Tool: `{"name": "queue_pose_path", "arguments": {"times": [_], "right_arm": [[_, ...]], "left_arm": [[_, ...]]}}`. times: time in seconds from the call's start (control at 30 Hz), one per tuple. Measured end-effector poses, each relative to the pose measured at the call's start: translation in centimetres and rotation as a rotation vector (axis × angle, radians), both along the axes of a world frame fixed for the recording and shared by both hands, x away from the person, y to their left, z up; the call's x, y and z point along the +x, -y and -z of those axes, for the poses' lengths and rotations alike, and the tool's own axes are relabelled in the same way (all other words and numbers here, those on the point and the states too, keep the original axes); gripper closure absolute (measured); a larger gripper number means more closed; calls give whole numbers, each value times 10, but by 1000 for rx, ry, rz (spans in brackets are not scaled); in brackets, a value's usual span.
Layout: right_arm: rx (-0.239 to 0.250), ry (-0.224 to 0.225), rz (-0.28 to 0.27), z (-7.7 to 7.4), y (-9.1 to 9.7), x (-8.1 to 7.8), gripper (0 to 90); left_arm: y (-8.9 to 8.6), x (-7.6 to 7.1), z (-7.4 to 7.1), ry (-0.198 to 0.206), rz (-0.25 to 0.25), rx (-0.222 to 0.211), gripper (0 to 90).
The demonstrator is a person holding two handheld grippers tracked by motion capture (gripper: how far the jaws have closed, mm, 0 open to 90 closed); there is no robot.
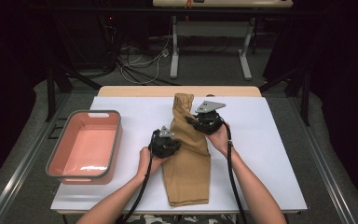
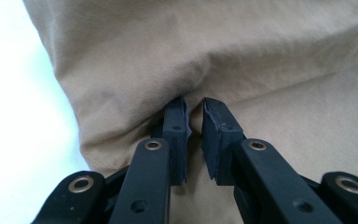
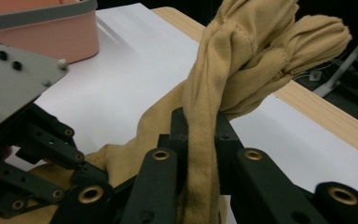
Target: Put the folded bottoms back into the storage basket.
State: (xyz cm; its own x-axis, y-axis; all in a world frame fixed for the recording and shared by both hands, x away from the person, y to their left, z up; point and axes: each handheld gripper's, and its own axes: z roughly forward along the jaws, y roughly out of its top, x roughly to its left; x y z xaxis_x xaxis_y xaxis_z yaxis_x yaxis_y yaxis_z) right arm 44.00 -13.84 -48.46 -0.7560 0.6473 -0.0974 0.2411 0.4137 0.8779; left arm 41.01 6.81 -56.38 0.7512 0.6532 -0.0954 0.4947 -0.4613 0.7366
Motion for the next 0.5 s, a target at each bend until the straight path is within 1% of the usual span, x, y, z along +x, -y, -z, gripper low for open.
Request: {"name": "queue_pose_path", "arguments": {"times": [0.07, 0.13, 0.23, 0.3, 0.47, 0.5], "right_arm": [[2, 1, -7, 1, 0, -4, 828], [-5, 6, -16, 2, -1, -7, 828], [-3, 9, -21, 1, -1, -12, 827], [-7, 13, -30, 1, -2, -15, 827], [-15, 23, -52, 3, -1, -21, 826], [-13, 17, -55, 4, -1, -23, 826]], "left_arm": [[-1, 0, 0, -9, 2, -3, 795], [-1, 0, 0, -8, 2, -8, 795], [-2, 1, 1, -5, -5, -17, 795], [-2, 1, 1, -12, -4, -22, 794], [-4, 1, 1, -14, -1, -23, 789], [-4, 1, 1, -13, -1, -23, 789]]}}
